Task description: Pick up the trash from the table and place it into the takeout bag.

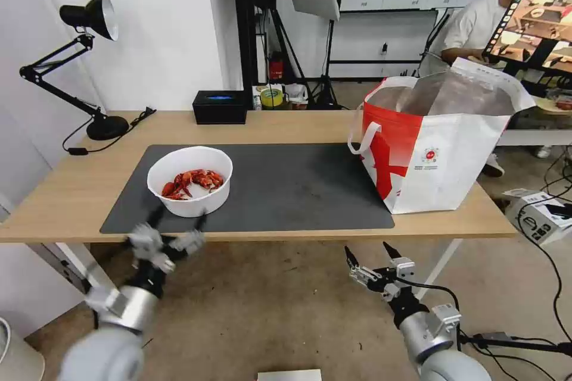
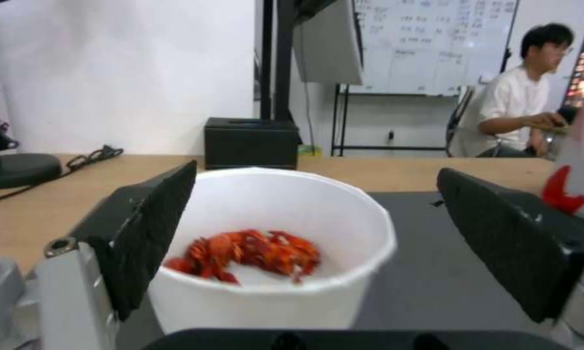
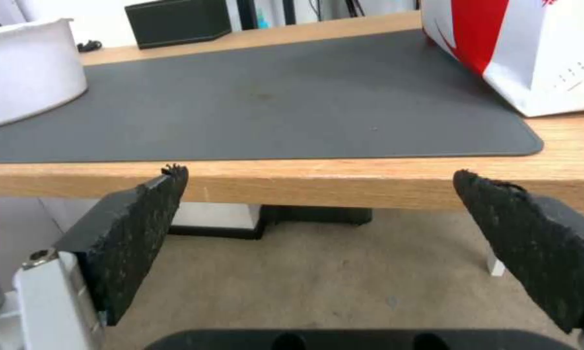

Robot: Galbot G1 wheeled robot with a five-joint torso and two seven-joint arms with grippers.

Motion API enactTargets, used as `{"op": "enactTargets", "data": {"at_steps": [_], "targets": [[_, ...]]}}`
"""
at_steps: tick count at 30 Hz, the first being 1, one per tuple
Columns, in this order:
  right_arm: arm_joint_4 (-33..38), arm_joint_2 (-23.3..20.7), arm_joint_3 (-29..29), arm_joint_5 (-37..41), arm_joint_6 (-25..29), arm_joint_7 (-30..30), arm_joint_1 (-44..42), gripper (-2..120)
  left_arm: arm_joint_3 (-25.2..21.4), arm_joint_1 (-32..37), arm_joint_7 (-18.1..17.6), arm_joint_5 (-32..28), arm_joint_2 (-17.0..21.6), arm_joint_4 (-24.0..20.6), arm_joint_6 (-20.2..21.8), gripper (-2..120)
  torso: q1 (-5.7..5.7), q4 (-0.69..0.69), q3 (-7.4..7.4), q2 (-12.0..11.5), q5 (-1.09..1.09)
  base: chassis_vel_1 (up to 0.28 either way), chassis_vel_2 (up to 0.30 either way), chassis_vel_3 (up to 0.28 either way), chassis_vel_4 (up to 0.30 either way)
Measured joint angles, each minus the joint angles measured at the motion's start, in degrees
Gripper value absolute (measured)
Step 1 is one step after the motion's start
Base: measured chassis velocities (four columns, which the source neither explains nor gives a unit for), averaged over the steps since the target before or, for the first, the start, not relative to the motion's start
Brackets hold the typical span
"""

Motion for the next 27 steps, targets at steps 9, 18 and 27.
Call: {"op": "enactTargets", "data": {"at_steps": [9,18,27], "targets": [[0.04,-0.03,0.01,0.04,-0.03,0.02,0.03,100,3.72,-12.61,-10.82,-21.65,13.65,4.6,11.61,100,0.0,0.0,0.0,0.0,0.01,0.0,0.0,0.0,0.0],[0.07,-0.03,0.01,0.06,-0.07,0.03,0.05,100,10.52,-27.71,-15.65,-36.34,20.73,14.24,23.21,100,0.01,-0.01,0.01,0.0,0.01,0.0,0.0,0.0,0.0],[0.08,-0.04,0.01,0.06,-0.07,0.03,0.06,100,10.75,-30.44,-15.44,-40.61,22.57,17.77,30.87,100,0.0,0.0,0.0,0.0,0.01,0.0,0.0,0.0,0.0]]}}
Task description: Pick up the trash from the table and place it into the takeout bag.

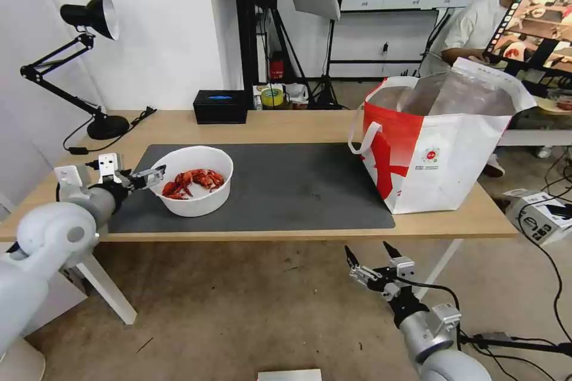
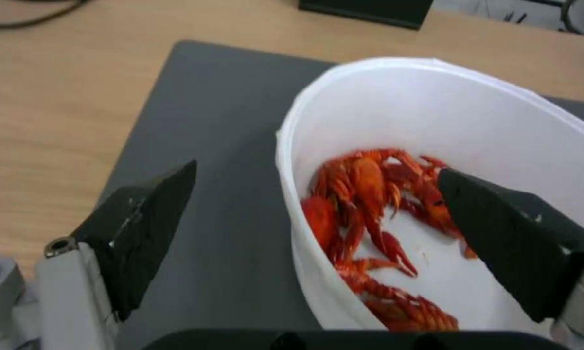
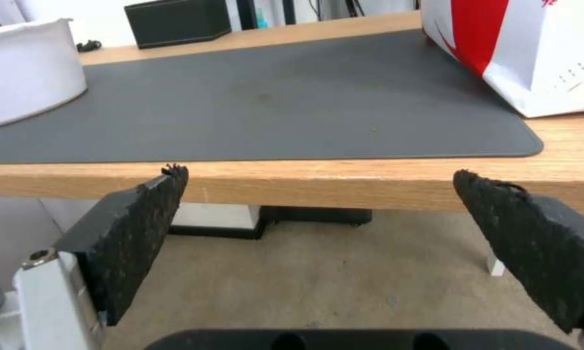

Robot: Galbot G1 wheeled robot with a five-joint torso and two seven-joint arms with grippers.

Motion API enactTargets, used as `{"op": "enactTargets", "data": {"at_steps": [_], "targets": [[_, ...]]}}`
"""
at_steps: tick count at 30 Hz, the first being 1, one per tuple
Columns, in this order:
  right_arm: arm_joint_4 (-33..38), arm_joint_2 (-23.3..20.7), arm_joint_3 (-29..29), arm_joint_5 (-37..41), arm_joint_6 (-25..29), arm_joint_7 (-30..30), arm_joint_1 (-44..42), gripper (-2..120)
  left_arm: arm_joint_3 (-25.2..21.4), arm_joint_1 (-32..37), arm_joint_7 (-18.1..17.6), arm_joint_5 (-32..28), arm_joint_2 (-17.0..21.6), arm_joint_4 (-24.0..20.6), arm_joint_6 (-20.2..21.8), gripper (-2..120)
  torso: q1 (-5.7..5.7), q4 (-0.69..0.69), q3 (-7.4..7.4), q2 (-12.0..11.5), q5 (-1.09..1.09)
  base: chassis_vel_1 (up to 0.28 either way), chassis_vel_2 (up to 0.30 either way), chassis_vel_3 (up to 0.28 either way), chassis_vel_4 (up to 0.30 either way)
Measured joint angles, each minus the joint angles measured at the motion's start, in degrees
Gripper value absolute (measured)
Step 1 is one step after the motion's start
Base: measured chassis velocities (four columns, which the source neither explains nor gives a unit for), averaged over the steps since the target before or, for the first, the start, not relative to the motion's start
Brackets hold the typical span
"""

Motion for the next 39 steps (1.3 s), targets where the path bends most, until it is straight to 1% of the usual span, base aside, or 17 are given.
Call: {"op": "enactTargets", "data": {"at_steps": [1,4,5,7,12,18,21,24,25,28,29,30,31,32,35,36,39], "targets": [[0.0,0.0,0.0,0.0,0.0,0.0,0.0,100,0.0,0.0,0.0,0.0,0.0,0.0,0.0,100,0.0,0.0,0.0,0.0,0.0,0.0,0.0,0.0,0.0],[0.0,0.0,0.0,0.0,0.0,0.0,0.0,100,0.08,-0.45,-0.67,-3.27,0.94,0.29,3.57,100,0.0,0.01,0.0,0.0,-0.01,0.0,0.0,0.0,0.0],[0.0,0.0,0.0,0.0,0.0,0.0,0.0,100,0.08,-0.45,-0.67,-3.27,0.94,0.29,3.57,100,0.0,0.01,0.0,0.0,-0.01,0.0,0.0,0.0,0.0],[0.01,0.0,0.0,0.0,0.0,0.0,0.0,100,0.95,-2.13,-1.24,-5.31,1.13,1.09,5.75,100,0.0,0.01,-0.01,0.0,0.0,0.0,0.0,0.0,0.0],[0.0,0.0,0.0,0.0,0.0,0.0,0.0,100,3.04,-5.14,-2.89,-7.64,1.16,2.61,9.7,100,0.0,0.0,0.0,0.0,0.0,0.0,0.0,0.0,0.0],[0.0,0.0,0.0,0.0,0.0,0.0,0.0,100,5.57,-7.93,-4.73,-9.2,1.4,4.5,11.26,100,-0.01,0.0,-0.01,0.0,0.0,0.0,0.0,0.0,0.0],[0.0,0.0,0.0,0.0,0.0,0.0,0.0,100,6.47,-8.88,-5.37,-10.04,1.4,5.1,11.45,97,-0.01,0.0,-0.01,0.0,0.0,0.0,0.0,0.0,0.0],[0.0,0.0,0.0,0.0,0.0,0.0,0.0,100,7.68,-9.93,-6.19,-10.48,1.4,5.7,11.54,86,-0.01,0.0,-0.01,0.0,0.0,0.0,0.0,0.0,0.0],[0.0,0.0,0.0,0.0,0.0,0.0,0.0,100,7.68,-9.93,-6.19,-10.48,1.4,5.7,11.54,86,-0.01,0.0,-0.01,0.0,0.0,0.0,0.0,0.0,0.0],[0.01,0.0,0.01,0.0,0.0,0.0,0.01,100,8.46,-10.48,-6.36,-10.82,1.41,5.73,11.69,71,-0.01,0.0,0.0,0.0,0.0,0.0,0.0,0.0,0.0],[0.01,0.0,0.01,0.0,0.0,0.0,0.01,100,8.46,-10.48,-6.36,-10.82,1.41,5.73,11.69,71,-0.01,0.0,0.0,0.0,0.0,0.0,0.0,0.0,0.0],[0.0,0.0,0.0,0.0,0.0,0.0,0.0,100,8.71,-10.67,-6.36,-10.84,1.43,5.66,11.83,64,-0.01,0.0,-0.01,0.01,0.01,0.0,0.0,0.0,0.0],[0.01,0.0,0.0,0.0,0.0,0.0,0.0,100,8.91,-10.78,-6.37,-10.84,1.44,5.61,11.85,61,-0.01,0.0,-0.01,0.01,0.01,0.0,0.0,0.0,0.0],[0.01,0.0,0.0,0.0,0.0,0.0,0.0,100,8.91,-10.78,-6.37,-10.84,1.44,5.61,11.85,61,-0.01,0.0,-0.01,0.01,0.01,0.0,0.0,0.0,0.0],[0.0,0.0,0.0,0.0,0.0,0.0,0.0,100,9.43,-10.85,-7.03,-10.83,1.43,5.57,11.77,47,-0.01,0.0,-0.01,0.01,0.02,0.0,0.0,0.0,0.0],[0.0,0.0,0.0,0.0,0.0,0.0,0.0,100,9.43,-10.85,-7.03,-10.83,1.43,5.57,11.77,47,-0.01,0.0,-0.01,0.01,0.02,0.0,0.0,0.0,0.0],[0.01,0.0,0.0,0.0,0.0,0.0,0.0,100,9.68,-10.84,-7.28,-10.84,1.81,5.54,11.81,32,-0.01,0.0,-0.01,0.01,-0.01,0.0,0.0,0.0,0.0]]}}
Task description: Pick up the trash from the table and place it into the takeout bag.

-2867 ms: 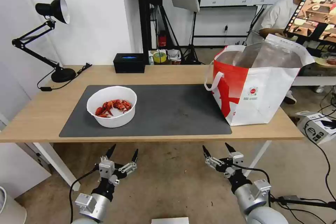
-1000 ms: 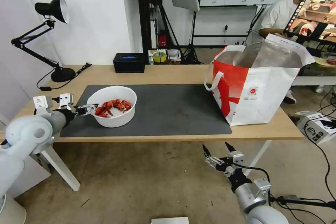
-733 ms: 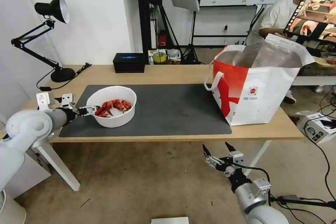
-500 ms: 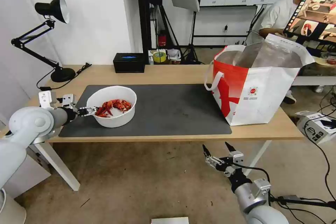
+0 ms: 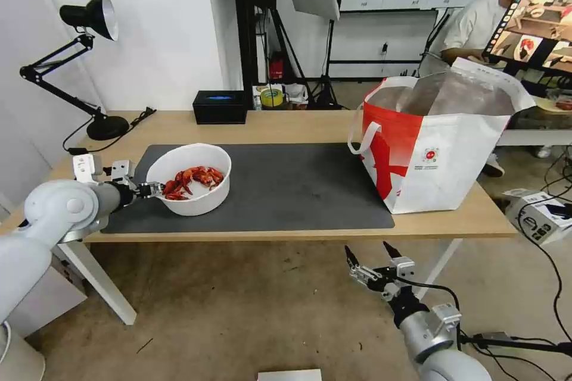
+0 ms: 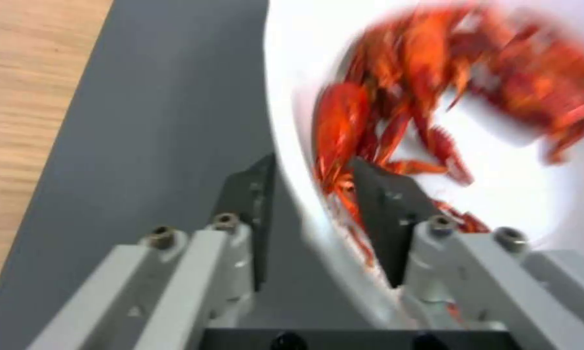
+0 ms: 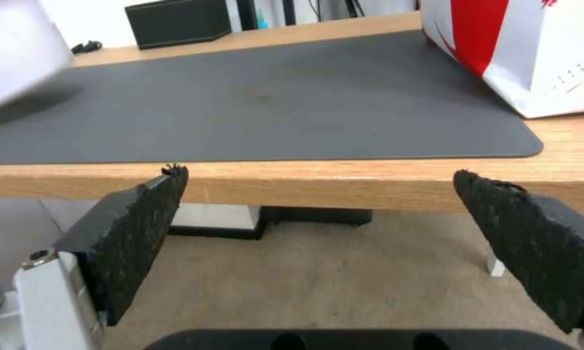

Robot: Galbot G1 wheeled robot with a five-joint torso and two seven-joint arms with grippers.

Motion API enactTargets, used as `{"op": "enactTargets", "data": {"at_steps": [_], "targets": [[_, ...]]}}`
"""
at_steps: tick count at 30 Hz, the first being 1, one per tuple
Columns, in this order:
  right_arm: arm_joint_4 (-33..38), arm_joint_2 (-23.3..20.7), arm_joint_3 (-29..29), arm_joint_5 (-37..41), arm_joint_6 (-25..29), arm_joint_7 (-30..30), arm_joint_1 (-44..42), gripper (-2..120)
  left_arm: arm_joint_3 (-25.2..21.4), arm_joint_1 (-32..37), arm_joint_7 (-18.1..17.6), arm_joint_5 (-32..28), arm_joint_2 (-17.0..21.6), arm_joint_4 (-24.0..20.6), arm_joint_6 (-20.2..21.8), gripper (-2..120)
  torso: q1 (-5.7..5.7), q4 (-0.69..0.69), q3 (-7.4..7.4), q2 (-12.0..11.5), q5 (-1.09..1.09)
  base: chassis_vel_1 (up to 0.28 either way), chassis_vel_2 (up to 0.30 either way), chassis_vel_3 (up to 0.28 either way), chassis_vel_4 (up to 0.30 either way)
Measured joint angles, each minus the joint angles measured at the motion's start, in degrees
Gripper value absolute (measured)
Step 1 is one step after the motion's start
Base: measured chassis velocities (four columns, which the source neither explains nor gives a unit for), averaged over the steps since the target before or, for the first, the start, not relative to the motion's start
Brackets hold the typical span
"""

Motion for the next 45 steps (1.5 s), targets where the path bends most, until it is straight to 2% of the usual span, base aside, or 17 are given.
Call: {"op": "enactTargets", "data": {"at_steps": [1,2,3,5,7,9,18,25,30,32,33,37,38,41,43,45], "targets": [[0.0,0.0,0.0,0.0,0.0,0.0,0.0,100,0.02,-0.05,0.0,-0.03,0.2,0.0,-0.01,27,0.0,0.0,0.0,0.0,-0.03,0.0,0.0,0.0,0.0],[0.0,0.0,0.0,0.0,0.0,0.0,0.0,100,0.02,-0.05,0.0,-0.03,0.2,0.0,-0.01,27,0.0,0.0,0.0,0.0,-0.03,0.0,0.0,0.0,0.0],[0.0,0.0,0.0,0.0,0.0,0.0,0.0,100,0.02,-0.13,0.02,-0.06,0.58,-0.03,-0.19,20,0.0,-0.01,0.0,0.0,-0.01,0.0,0.0,0.0,0.0],[0.0,0.0,0.0,0.0,0.0,0.0,0.0,100,0.02,-0.13,0.02,-0.11,0.77,-0.09,-0.28,19,0.0,-0.01,0.0,0.0,0.01,0.0,0.0,0.0,0.0],[0.0,0.0,0.0,0.0,0.0,0.0,0.0,100,-0.18,-0.01,0.11,-0.6,1.64,-0.71,-0.67,5,0.0,-0.01,0.0,0.0,0.01,0.0,0.0,0.0,0.0],[0.0,0.0,0.0,0.0,0.0,0.0,0.0,100,-0.29,0.06,0.22,-0.93,1.88,-1.12,-0.9,1,0.0,0.0,0.0,0.0,0.01,0.0,0.0,0.0,0.0],[0.0,0.0,0.0,0.0,0.0,0.0,0.0,100,0.34,-1.35,0.23,-1.95,0.91,-3.7,-2.24,0,0.0,0.0,0.0,0.0,0.01,0.0,0.0,0.0,0.0],[0.0,0.0,0.0,0.0,0.0,0.0,0.0,100,4.59,-7.26,-0.32,-3.92,-1.19,-5.78,-4.26,0,0.0,0.0,0.0,0.0,0.01,0.0,0.0,0.0,0.0],[0.0,0.0,0.01,0.0,0.0,0.0,0.0,100,10.09,-15.22,-2.24,-6.7,-3.87,-5.91,-5.06,0,0.0,-0.01,0.0,-0.01,0.02,0.0,0.0,0.0,0.0],[0.0,0.0,0.01,0.0,0.0,0.0,0.0,100,13.71,-20.23,-2.5,-7.56,-5.34,-4.77,-5.15,0,0.0,0.0,0.0,-0.01,0.02,0.0,0.0,0.0,0.0],[0.0,0.0,0.01,0.0,0.0,0.0,0.0,100,13.71,-20.23,-2.5,-7.56,-5.34,-4.77,-5.15,0,0.0,0.0,0.0,-0.01,0.02,0.0,0.0,0.0,0.0],[0.0,-0.01,0.0,0.0,0.0,0.0,0.01,100,19.52,-28.41,-3.3,-8.66,-8.9,-1.15,-5.23,0,0.01,0.0,0.01,-0.01,0.01,0.0,0.0,0.0,0.0],[0.0,-0.01,0.0,0.0,0.0,0.0,0.01,100,19.52,-28.41,-3.3,-8.66,-8.9,-1.15,-5.23,0,0.01,0.0,0.01,-0.01,0.01,0.0,0.0,0.0,0.0],[0.0,-0.01,0.01,0.0,0.0,0.01,0.0,100,21.83,-33.95,-4.38,-9.79,-13.17,1.64,-5.25,0,0.0,0.0,0.01,-0.02,0.02,0.0,0.0,0.0,0.0],[0.0,-0.01,0.01,0.0,0.0,0.0,0.0,100,22.3,-35.52,-4.87,-10.32,-14.6,2.64,-5.25,0,0.0,0.0,0.01,-0.01,0.02,0.0,0.0,0.0,0.0],[0.0,-0.01,0.01,0.0,0.0,0.01,0.01,100,23.96,-40.58,-5.88,-11.13,-19.0,6.32,-5.24,0,0.0,-0.01,0.01,-0.02,0.02,0.0,0.0,0.0,0.0]]}}
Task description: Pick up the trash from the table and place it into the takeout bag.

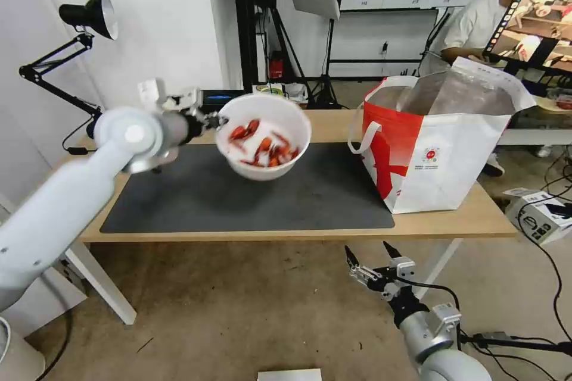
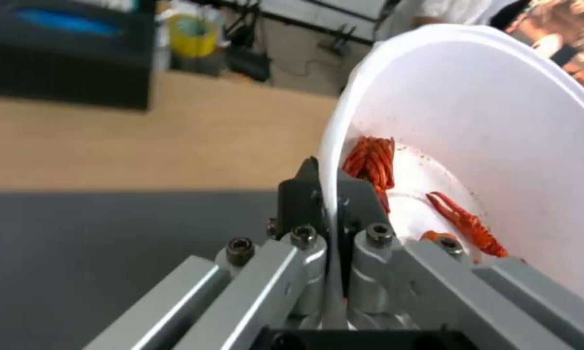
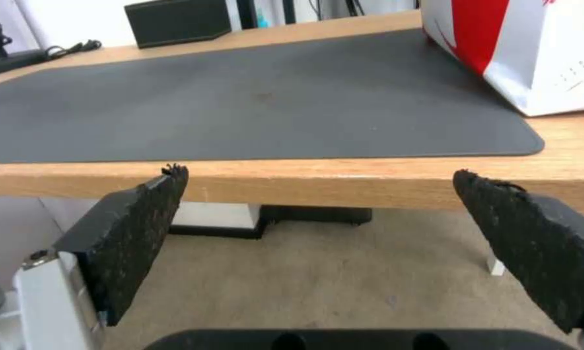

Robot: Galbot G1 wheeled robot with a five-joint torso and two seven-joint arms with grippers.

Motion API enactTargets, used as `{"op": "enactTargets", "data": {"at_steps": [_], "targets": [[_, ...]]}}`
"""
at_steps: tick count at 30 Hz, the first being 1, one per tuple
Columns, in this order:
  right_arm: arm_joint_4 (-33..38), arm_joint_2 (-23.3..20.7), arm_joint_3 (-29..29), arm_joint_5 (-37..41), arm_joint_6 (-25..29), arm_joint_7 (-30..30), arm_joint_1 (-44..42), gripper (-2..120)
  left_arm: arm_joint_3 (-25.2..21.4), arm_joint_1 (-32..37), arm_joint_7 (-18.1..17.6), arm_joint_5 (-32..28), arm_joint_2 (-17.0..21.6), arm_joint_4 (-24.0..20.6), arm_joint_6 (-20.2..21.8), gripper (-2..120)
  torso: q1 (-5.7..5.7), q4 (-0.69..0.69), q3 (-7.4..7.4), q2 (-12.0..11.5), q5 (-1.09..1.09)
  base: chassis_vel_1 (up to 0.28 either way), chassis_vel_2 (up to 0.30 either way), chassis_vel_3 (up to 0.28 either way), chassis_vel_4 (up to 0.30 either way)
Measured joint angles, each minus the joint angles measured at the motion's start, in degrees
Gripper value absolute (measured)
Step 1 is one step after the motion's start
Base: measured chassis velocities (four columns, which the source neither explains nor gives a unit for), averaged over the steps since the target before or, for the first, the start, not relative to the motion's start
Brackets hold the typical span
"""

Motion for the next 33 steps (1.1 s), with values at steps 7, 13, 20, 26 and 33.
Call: {"op": "enactTargets", "data": {"at_steps": [7,13,20,26,33], "targets": [[0.0,0.0,0.0,0.0,0.0,0.0,0.0,100,3.16,-8.86,-0.69,-0.52,-7.56,4.48,0.0,0,0.0,0.0,-0.01,0.0,0.01,0.0,0.0,0.0,0.0],[0.0,0.0,0.0,0.0,0.0,0.0,0.0,100,5.48,-12.47,-2.23,-1.16,-11.77,5.92,-0.02,0,0.01,-0.01,-0.01,0.0,0.02,0.0,0.0,0.0,0.0],[0.0,0.0,0.0,0.0,0.0,0.0,0.0,100,8.34,-16.09,-2.89,-1.18,-18.49,9.45,-0.34,0,0.0,0.0,0.0,0.01,0.0,0.0,0.0,0.0,0.0],[0.0,0.0,0.0,0.0,0.0,0.0,0.0,100,9.58,-18.79,-2.89,-1.15,-23.39,13.93,-0.99,0,0.0,0.0,-0.01,0.01,0.0,0.0,0.0,0.0,0.0],[0.0,0.0,0.0,0.0,0.0,0.0,-0.01,100,10.4,-20.78,-4.92,-0.52,-29.46,20.76,-2.7,0,0.0,0.0,-0.01,0.01,0.0,0.0,0.0,0.0,0.0]]}}
